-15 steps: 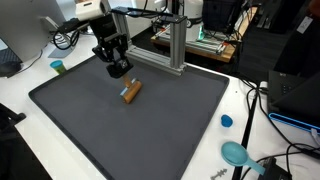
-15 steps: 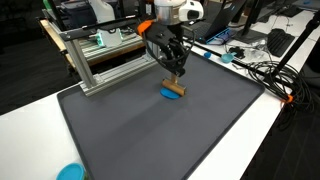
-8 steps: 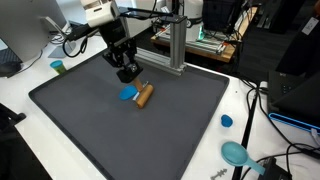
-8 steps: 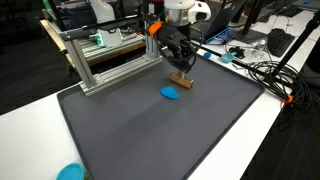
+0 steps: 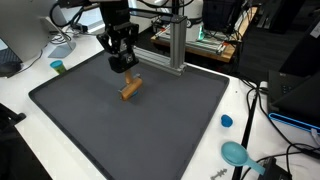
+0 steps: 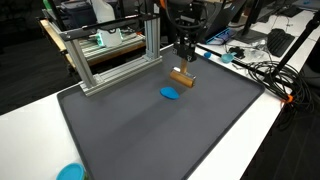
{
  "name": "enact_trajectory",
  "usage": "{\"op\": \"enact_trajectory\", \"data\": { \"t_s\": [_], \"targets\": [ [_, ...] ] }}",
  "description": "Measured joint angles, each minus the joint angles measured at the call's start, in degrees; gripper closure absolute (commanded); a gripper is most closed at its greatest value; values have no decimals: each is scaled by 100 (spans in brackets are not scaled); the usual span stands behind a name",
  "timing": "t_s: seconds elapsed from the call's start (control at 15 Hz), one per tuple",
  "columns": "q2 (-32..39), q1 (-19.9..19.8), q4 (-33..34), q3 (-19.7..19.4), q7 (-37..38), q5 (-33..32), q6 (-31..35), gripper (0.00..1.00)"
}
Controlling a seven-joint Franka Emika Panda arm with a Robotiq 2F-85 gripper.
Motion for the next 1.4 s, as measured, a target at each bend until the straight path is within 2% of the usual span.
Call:
{"op": "enact_trajectory", "data": {
  "t_s": [0.07, 0.53, 1.4],
  "targets": [
    [-28, 15, 2, -24, 224, -120, 0, 78],
    [188, 16, 0, 26, 313, -157, 0, 78],
    [447, 4, 11, -68, 431, -673, -98, 78]
  ]
}}
